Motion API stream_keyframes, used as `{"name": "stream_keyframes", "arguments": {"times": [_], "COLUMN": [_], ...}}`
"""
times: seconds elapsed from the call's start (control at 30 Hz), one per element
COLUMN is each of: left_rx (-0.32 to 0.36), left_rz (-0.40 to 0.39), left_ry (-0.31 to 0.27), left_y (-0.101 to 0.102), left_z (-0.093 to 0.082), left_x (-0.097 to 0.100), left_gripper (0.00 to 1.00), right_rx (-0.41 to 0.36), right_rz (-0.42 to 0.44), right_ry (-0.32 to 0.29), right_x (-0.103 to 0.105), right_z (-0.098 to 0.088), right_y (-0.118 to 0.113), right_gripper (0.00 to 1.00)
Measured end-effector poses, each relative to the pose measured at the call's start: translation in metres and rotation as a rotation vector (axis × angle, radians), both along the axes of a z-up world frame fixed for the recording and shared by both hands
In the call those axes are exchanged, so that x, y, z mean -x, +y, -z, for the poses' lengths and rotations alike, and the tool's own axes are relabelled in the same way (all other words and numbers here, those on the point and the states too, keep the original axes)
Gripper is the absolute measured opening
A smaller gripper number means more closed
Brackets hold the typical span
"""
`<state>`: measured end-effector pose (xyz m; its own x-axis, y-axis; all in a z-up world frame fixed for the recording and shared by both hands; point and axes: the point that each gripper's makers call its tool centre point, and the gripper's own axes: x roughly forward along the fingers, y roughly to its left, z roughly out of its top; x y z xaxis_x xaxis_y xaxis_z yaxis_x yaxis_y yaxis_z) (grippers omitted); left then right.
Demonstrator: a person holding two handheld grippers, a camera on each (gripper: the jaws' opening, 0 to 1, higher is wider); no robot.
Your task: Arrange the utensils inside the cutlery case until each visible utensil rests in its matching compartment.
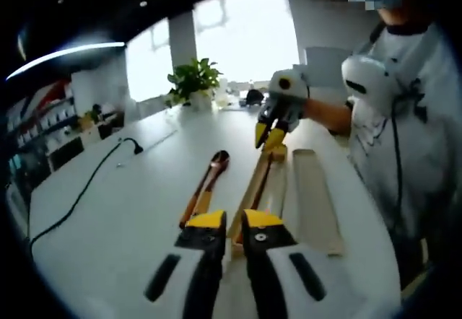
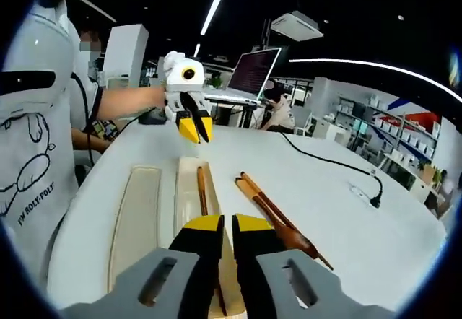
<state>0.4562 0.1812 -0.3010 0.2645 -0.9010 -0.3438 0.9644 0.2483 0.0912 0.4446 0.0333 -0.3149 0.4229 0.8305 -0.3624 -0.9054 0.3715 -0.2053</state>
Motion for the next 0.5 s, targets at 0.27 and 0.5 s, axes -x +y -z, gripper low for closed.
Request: {"name": "stream_keyframes", "arguments": {"times": [0.27, 0.5], "left_rx": [0.067, 0.198], "left_rz": [-0.186, -0.321], "left_ry": [-0.141, -0.109], "left_y": [0.008, 0.021], "left_z": [-0.022, -0.040], "left_x": [-0.019, -0.006], "left_gripper": [0.09, 0.09], "right_rx": [0.028, 0.019], "right_rz": [0.112, 0.167], "right_ry": [0.003, 0.017], "right_x": [-0.036, -0.058], "right_z": [-0.013, -0.021], "right_y": [-0.047, -0.069], "right_gripper": [0.01, 0.01]}}
